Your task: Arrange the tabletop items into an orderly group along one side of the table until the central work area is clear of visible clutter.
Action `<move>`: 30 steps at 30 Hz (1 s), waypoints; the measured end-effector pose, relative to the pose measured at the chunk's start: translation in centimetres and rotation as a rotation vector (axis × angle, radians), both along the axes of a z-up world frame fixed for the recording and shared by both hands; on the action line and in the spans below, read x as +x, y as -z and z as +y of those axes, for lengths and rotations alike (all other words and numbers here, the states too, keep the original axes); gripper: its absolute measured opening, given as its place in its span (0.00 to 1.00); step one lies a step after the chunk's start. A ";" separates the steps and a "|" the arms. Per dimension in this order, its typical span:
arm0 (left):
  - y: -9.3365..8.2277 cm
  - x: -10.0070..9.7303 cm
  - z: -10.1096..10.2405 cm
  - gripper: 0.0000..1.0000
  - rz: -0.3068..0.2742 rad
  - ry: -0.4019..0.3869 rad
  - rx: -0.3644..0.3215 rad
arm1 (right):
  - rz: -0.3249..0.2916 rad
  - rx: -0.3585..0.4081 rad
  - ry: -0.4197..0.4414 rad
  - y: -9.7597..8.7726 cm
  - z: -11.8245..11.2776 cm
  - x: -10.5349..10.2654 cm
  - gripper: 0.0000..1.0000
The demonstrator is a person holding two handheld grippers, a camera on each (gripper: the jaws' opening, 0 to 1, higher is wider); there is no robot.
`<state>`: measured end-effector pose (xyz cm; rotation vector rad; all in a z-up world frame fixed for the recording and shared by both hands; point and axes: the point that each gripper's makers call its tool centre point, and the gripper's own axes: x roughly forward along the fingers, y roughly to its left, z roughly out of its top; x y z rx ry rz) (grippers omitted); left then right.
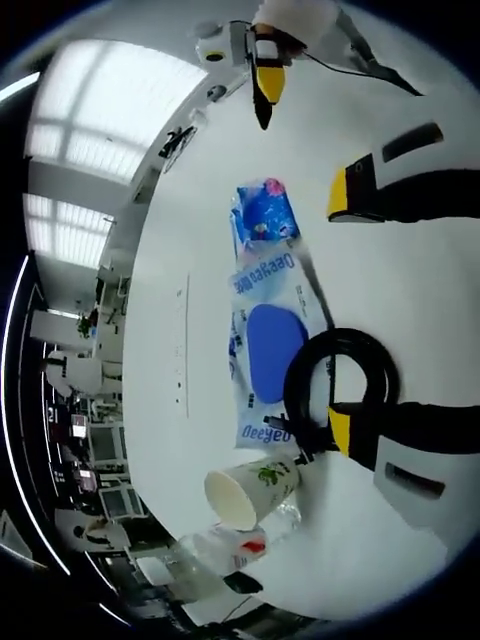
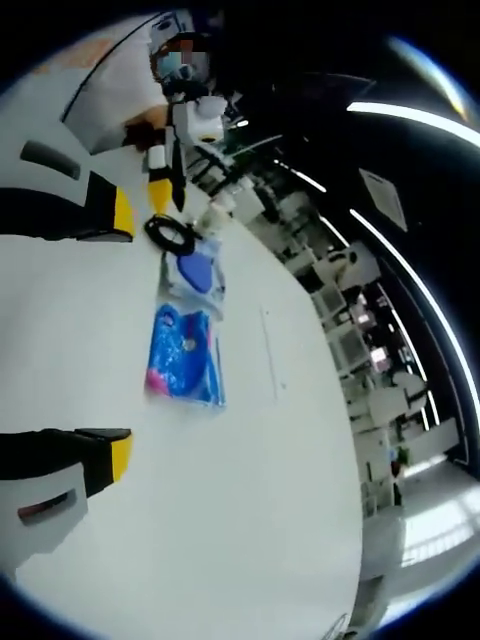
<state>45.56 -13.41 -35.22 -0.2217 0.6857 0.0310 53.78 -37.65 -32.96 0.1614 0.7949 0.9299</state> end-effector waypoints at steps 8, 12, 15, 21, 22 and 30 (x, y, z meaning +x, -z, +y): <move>1.7 0.4 0.0 0.56 0.063 0.073 0.017 | 0.019 0.008 0.032 0.4 -1.9 -0.5 0.77; 2.7 0.4 0.1 0.51 0.096 0.091 0.042 | 0.029 0.014 0.058 0.1 -2.3 -1.1 0.76; 3.0 0.5 0.2 0.45 0.122 0.088 0.030 | 0.030 -0.001 0.062 0.1 -2.6 -1.7 0.76; 4.3 0.6 0.7 0.41 0.155 0.081 0.032 | 0.045 0.004 0.086 0.5 -2.9 -1.7 0.75; 4.5 0.5 0.7 0.40 0.157 0.084 0.032 | 0.047 0.004 0.088 0.6 -2.9 -1.7 0.75; 4.8 0.8 1.3 0.15 0.160 0.088 0.057 | 0.080 0.031 0.123 0.7 -2.9 -1.9 0.73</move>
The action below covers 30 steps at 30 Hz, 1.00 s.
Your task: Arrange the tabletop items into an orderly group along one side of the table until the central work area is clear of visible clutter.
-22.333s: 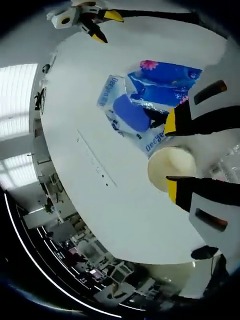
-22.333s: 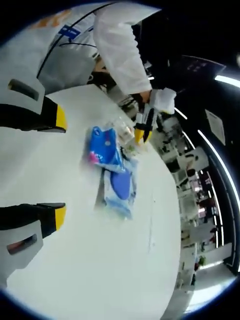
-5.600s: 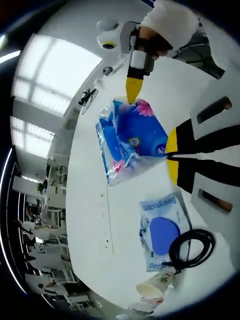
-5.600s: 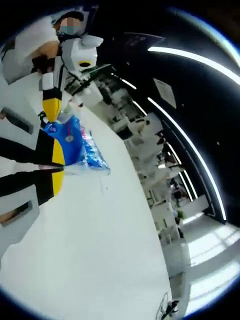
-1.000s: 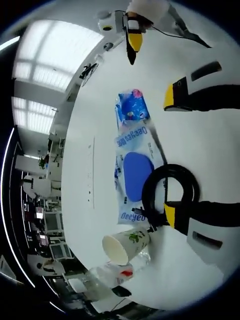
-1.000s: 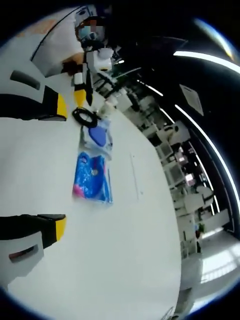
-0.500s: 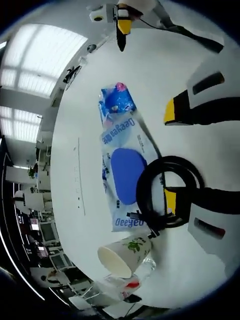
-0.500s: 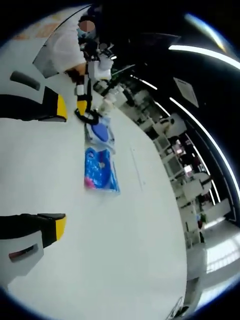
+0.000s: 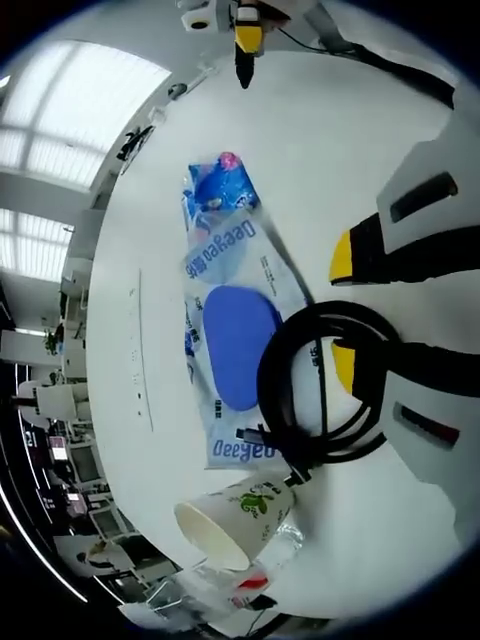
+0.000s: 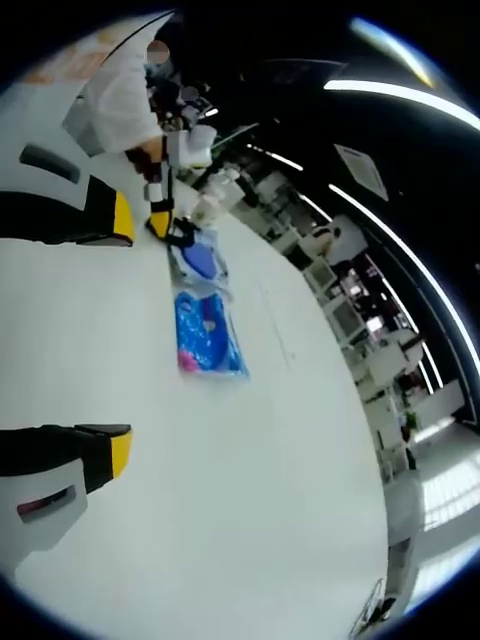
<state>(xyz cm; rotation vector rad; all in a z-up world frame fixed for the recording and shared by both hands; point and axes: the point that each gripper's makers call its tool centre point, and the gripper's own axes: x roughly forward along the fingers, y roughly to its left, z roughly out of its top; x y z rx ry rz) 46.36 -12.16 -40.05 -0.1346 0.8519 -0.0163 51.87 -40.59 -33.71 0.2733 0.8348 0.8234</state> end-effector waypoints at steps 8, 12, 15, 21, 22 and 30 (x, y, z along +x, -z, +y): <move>-0.2 -0.1 -0.1 0.06 0.001 -0.026 -0.026 | 0.003 0.008 0.014 0.0 -0.1 0.3 0.71; -1.2 -0.2 0.3 0.03 -0.018 -0.038 -0.030 | -0.003 0.010 0.008 0.2 0.0 0.3 0.70; -2.4 -0.2 0.8 0.02 -0.046 -0.046 -0.036 | -0.007 0.015 0.006 0.3 0.0 0.3 0.70; -5.0 -0.6 2.3 0.01 -0.111 -0.121 -0.105 | -0.008 0.021 0.002 0.0 0.1 0.0 0.70; -5.5 -0.6 2.2 0.01 -0.125 -0.123 -0.107 | -0.009 0.022 0.001 0.0 0.2 0.0 0.70; -9.3 -1.4 0.4 0.00 -0.197 -0.148 -0.135 | -0.012 0.031 -0.012 -0.4 0.7 -0.4 0.69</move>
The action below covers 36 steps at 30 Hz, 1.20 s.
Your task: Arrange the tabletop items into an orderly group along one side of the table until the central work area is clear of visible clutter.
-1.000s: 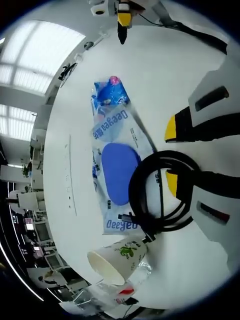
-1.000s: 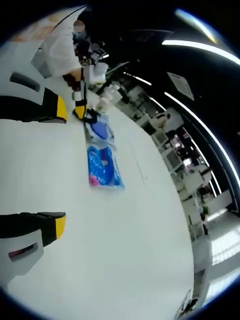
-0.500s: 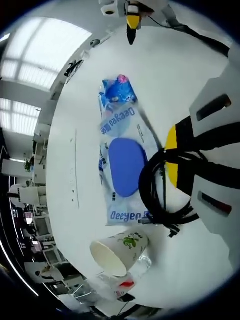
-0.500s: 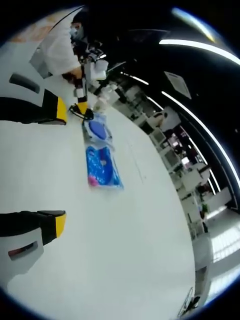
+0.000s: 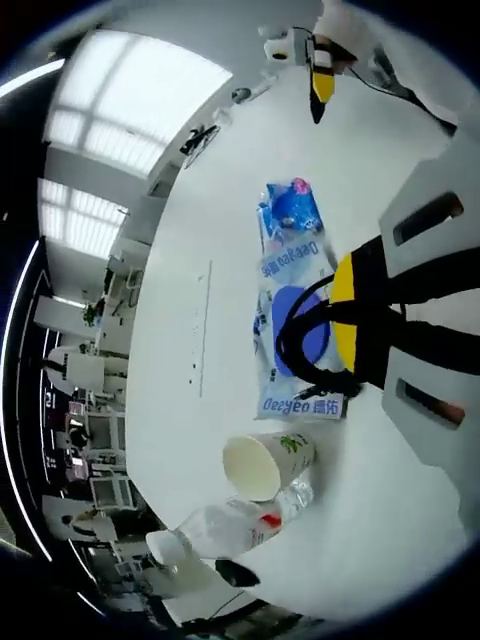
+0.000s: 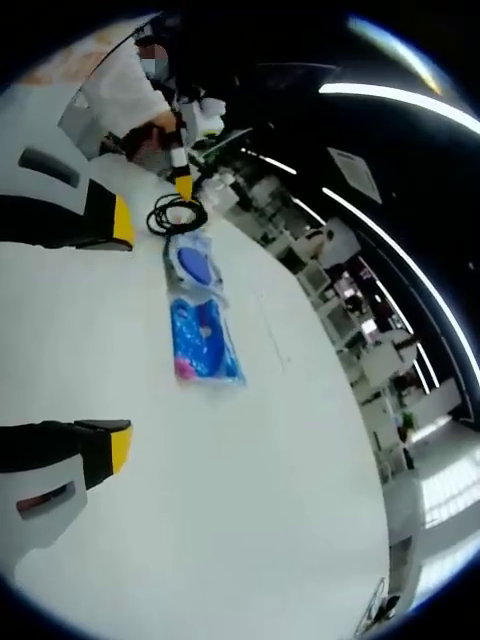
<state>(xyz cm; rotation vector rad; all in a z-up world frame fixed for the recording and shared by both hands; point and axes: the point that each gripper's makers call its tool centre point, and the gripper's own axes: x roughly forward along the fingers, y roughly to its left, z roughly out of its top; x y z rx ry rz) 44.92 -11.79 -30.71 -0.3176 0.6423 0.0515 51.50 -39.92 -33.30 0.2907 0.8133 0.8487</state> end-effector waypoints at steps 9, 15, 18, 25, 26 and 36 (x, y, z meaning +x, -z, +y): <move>-3.8 -0.1 -4.3 0.00 -0.100 0.058 -0.092 | 0.001 0.019 -0.026 -0.4 0.9 -0.3 0.68; -7.2 0.0 -7.4 0.00 -0.184 0.167 -0.096 | 0.002 0.047 -0.065 -1.1 2.8 -0.5 0.67; -9.2 0.1 -9.5 0.00 -0.244 0.228 -0.144 | 0.015 0.084 -0.081 -1.7 4.2 -0.6 0.67; -10.6 -0.3 -13.2 0.00 -0.291 0.396 -0.093 | 0.084 0.240 -0.030 -3.4 6.3 0.0 0.68; -10.7 -0.4 -13.9 0.00 -0.294 0.407 -0.115 | 0.074 0.244 -0.045 -3.8 6.7 -0.1 0.68; -12.6 -0.9 -18.8 0.00 -0.368 0.543 -0.214 | 0.126 0.407 -0.114 -6.0 9.6 -2.0 0.72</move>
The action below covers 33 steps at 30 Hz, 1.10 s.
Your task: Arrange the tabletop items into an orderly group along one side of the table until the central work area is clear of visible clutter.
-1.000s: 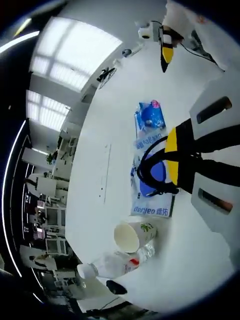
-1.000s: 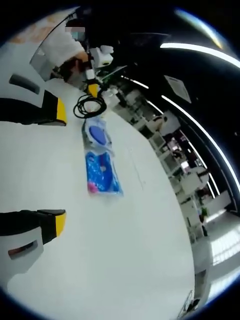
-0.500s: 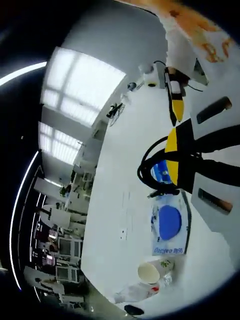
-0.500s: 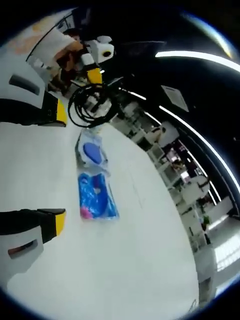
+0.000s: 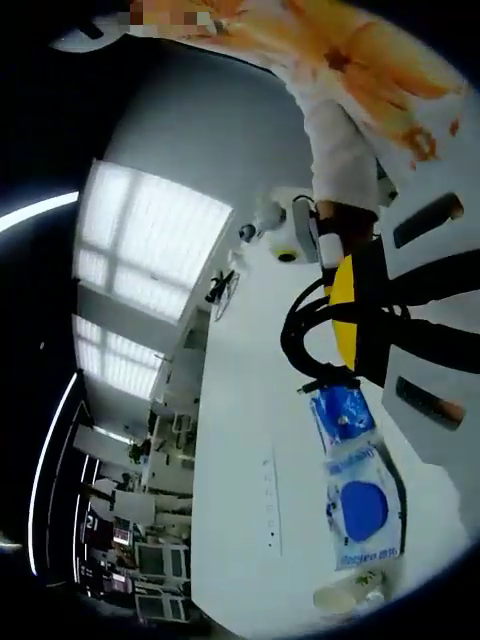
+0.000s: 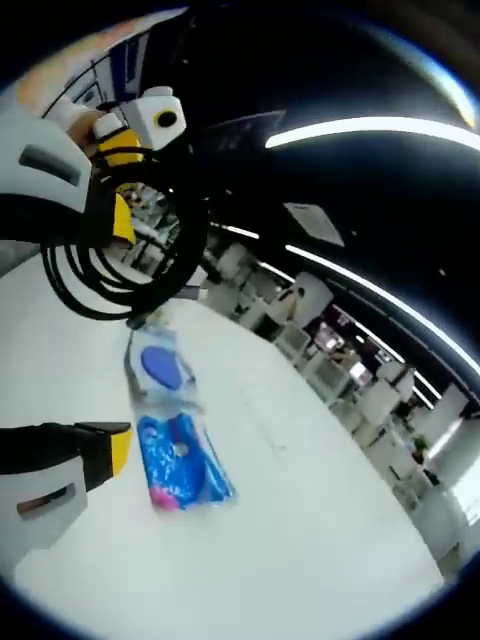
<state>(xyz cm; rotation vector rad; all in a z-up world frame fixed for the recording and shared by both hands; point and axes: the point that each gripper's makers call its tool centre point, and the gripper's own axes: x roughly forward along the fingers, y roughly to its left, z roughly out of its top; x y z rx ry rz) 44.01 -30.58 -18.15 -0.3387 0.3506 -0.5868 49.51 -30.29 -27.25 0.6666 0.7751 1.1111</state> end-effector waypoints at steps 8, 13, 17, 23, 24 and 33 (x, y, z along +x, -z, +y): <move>-0.5 -0.3 -1.8 0.00 0.001 0.036 -0.085 | 0.089 0.118 -0.043 -1.3 0.7 -1.0 0.31; 0.8 -0.1 0.2 0.00 0.046 -0.051 -0.150 | 0.220 0.181 0.025 -1.3 -0.5 0.1 0.18; 2.2 -0.3 1.3 0.00 0.080 -0.090 -0.187 | 0.207 0.122 -0.020 -0.8 -1.2 -1.0 0.13; 4.1 0.2 3.9 0.00 0.138 -0.197 -0.222 | 0.283 0.126 -0.045 -1.3 -1.6 -2.4 0.12; 4.3 0.4 4.1 0.00 0.147 -0.208 -0.234 | 0.282 0.117 -0.050 -1.4 -1.7 -2.6 0.11; 5.9 0.8 3.5 0.05 0.215 -0.219 -0.373 | 0.287 0.081 0.000 -0.8 -2.3 -1.8 0.07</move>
